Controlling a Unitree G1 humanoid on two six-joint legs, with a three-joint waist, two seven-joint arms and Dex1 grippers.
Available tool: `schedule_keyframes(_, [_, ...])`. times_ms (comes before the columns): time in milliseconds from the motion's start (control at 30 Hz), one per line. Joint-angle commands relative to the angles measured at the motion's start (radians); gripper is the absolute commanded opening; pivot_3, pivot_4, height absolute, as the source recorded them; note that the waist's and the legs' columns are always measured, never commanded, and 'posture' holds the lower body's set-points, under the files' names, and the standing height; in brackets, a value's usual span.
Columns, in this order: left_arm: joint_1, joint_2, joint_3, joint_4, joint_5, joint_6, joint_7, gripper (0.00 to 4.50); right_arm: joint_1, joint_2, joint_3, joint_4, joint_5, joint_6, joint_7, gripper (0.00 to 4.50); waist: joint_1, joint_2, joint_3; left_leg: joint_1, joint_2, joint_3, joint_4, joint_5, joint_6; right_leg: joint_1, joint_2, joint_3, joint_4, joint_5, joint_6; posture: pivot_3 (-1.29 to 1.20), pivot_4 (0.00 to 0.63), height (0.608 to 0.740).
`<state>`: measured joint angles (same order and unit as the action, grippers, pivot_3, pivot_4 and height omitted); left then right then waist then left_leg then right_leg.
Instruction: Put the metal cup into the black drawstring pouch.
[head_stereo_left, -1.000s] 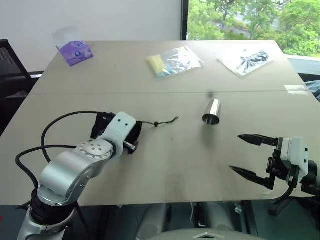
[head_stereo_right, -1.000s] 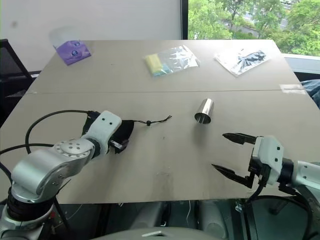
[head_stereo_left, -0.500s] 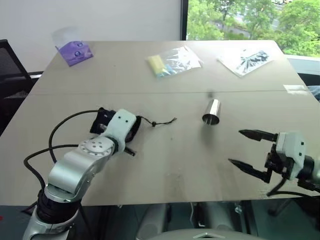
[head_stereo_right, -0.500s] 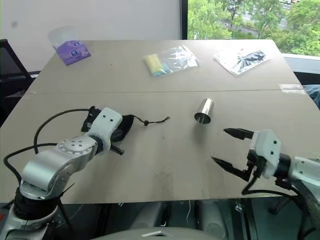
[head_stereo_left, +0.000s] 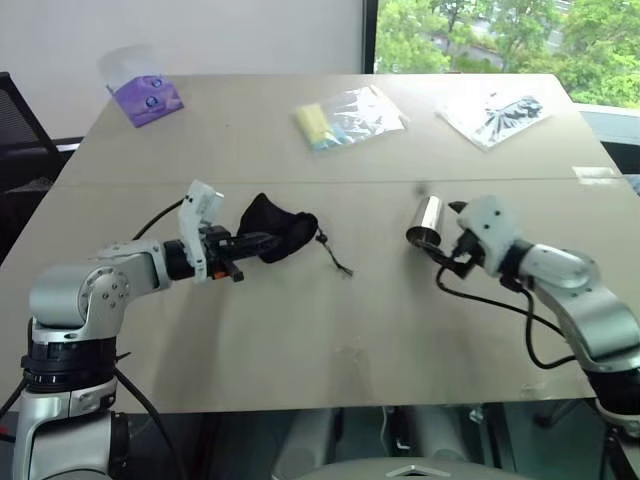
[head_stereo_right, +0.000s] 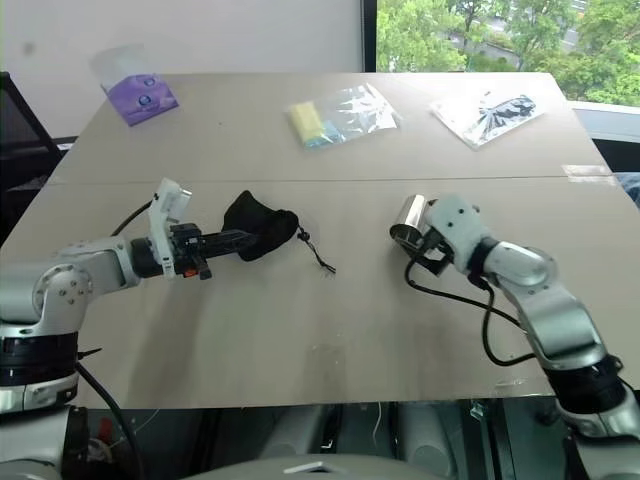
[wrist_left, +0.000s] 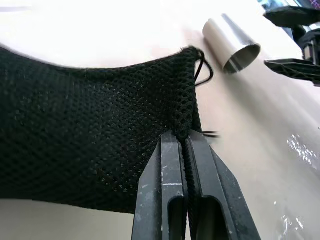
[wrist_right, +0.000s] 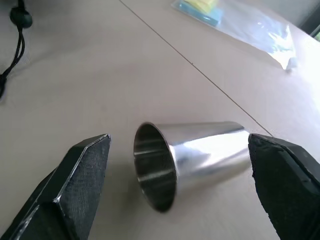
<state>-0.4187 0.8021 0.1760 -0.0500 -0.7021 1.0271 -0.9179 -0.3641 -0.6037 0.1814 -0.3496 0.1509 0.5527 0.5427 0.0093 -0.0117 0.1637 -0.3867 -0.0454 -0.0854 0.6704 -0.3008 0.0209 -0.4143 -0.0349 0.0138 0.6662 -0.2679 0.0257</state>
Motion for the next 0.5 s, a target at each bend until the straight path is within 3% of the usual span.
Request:
schedule_keyframes(33, [-0.059,0.026,-0.049,0.023,0.044,-0.063,-0.042,0.04,-0.070,0.027,0.037,0.026,-0.068,0.043,-0.031,4.50,-0.003,0.000,0.000,-0.001,0.000,0.000,0.000,0.000,0.000,0.000,0.000,0.000,0.000,0.000,0.000,0.00,0.150,0.740])
schedule_keyframes(200, [-0.104,0.015,-0.073,0.007,0.056,-0.071,-0.038,0.04,-0.137,0.033,0.089,0.124,-0.181,0.059,-0.068,4.50,-0.015,0.000,0.000,0.000,-0.001,-0.001,0.000,0.000,0.000,0.000,0.000,0.000,0.001,0.000,0.000,0.00,0.150,0.740])
schedule_keyframes(233, [-0.111,0.012,-0.072,-0.001,0.053,-0.064,-0.032,0.00,-0.140,0.026,0.099,0.136,-0.202,0.056,-0.069,3.97,-0.017,0.000,0.000,0.000,-0.001,0.000,0.000,0.000,0.000,0.000,0.000,0.000,0.001,0.000,0.000,0.00,0.150,0.740])
schedule_keyframes(333, [-0.131,0.004,-0.065,-0.025,0.040,-0.041,-0.009,0.00,-0.146,0.005,0.115,0.154,-0.262,0.022,-0.068,2.92,-0.024,0.000,0.000,0.000,-0.001,0.000,0.000,0.000,0.000,-0.001,0.000,0.000,0.002,0.000,0.000,0.00,0.150,0.740])
schedule_keyframes(400, [-0.142,-0.002,-0.059,-0.037,0.031,-0.026,0.007,0.00,-0.147,-0.002,0.122,0.158,-0.288,0.000,-0.062,1.75,-0.027,0.000,0.000,0.000,-0.001,0.001,0.001,0.000,0.000,-0.002,0.000,0.001,0.003,0.000,0.000,0.00,0.150,0.740])
schedule_keyframes(500, [-0.151,-0.013,-0.056,-0.055,0.021,-0.005,0.030,0.00,-0.148,0.003,0.110,0.153,-0.290,-0.021,-0.045,0.45,-0.032,0.000,0.000,0.000,-0.001,0.002,0.001,0.000,0.000,-0.003,0.000,0.002,0.006,0.000,0.000,0.00,0.150,0.740])
